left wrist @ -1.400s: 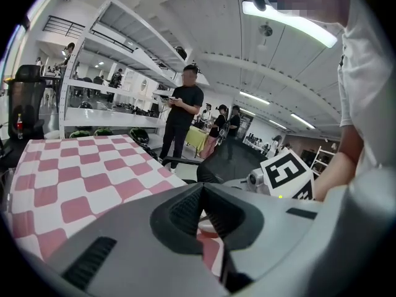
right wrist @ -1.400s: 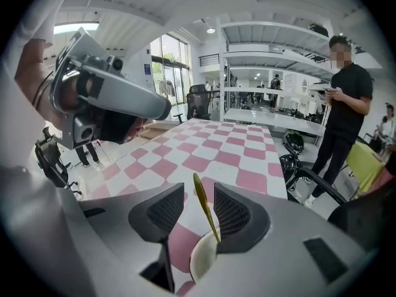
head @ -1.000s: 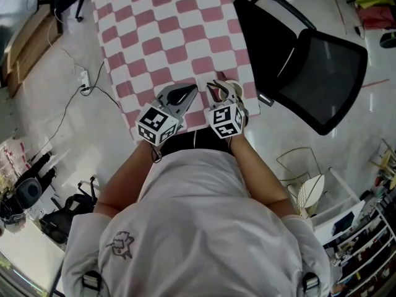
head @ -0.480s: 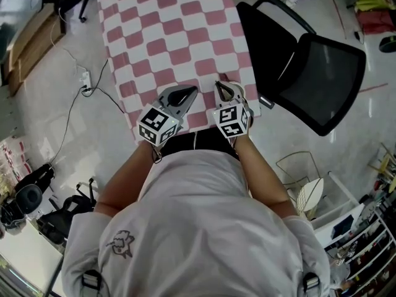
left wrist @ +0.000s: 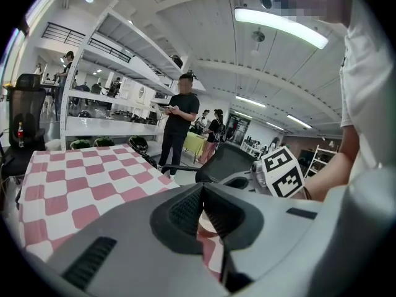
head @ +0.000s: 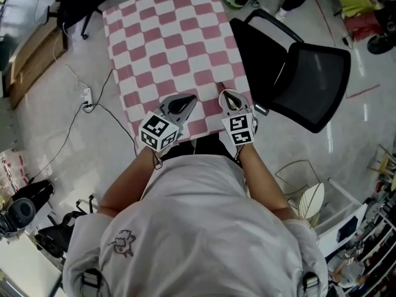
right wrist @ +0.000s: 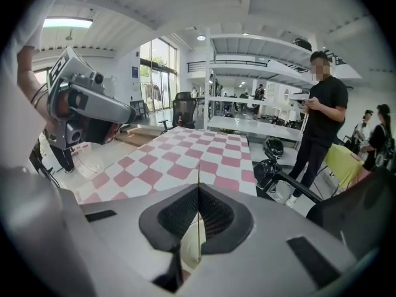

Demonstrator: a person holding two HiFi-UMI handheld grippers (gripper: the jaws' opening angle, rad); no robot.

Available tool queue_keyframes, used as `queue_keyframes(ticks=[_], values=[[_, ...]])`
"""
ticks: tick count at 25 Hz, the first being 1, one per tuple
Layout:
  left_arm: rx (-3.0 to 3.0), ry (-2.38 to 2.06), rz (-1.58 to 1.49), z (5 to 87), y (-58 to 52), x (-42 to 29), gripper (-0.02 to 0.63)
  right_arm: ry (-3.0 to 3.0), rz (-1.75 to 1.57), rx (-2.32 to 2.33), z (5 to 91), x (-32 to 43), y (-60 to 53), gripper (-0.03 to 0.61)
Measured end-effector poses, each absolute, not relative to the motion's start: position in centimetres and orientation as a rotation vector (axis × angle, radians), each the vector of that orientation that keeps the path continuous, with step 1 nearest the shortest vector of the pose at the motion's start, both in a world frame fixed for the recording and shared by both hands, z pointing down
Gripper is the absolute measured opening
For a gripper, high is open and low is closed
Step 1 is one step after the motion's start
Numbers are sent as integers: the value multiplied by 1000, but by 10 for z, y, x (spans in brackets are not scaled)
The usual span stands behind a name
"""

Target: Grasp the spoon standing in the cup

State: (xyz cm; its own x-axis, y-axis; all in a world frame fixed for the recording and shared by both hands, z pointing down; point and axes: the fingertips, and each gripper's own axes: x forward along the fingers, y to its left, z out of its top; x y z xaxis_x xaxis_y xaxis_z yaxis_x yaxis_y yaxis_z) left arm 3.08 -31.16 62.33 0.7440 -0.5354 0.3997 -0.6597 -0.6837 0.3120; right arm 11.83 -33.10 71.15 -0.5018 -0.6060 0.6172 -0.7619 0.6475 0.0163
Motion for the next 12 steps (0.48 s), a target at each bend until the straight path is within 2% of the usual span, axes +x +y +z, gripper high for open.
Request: queue_keyframes(ticks=[12], values=[[2621,-890,318,577,-297,23,14,-2313,287,1279,638,142,-324,31]])
